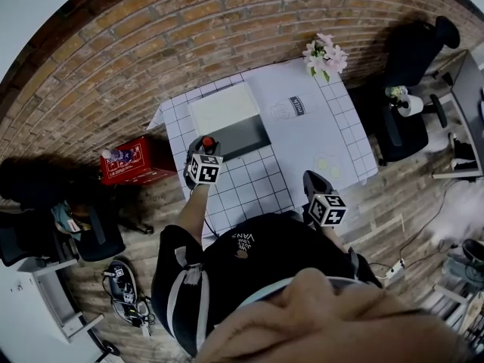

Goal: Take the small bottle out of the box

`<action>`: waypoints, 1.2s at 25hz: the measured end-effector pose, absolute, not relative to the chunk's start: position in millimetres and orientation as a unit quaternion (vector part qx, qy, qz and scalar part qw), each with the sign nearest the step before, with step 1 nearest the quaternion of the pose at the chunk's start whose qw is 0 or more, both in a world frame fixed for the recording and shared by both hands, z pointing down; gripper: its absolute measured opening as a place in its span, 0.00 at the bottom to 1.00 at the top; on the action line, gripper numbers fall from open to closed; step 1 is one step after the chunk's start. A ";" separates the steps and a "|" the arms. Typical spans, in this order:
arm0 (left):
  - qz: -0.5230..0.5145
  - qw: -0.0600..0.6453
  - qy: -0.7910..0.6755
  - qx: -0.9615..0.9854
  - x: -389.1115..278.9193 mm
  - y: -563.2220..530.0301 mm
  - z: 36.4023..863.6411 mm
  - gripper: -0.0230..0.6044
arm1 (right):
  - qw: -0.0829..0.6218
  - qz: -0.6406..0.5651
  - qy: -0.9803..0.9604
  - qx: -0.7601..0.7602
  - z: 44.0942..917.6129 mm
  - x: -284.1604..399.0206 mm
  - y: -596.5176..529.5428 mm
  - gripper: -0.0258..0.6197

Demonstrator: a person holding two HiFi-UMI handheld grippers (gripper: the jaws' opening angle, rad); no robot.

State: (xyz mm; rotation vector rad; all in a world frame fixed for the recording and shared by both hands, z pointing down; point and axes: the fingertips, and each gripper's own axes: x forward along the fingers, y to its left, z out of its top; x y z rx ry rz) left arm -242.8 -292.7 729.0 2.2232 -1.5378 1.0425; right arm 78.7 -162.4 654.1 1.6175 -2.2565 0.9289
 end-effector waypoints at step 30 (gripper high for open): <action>0.313 0.131 -0.559 0.757 -237.0 -274.8 695.4 0.38 | 0.106 0.304 -0.799 0.508 645.8 81.2 -176.9 0.04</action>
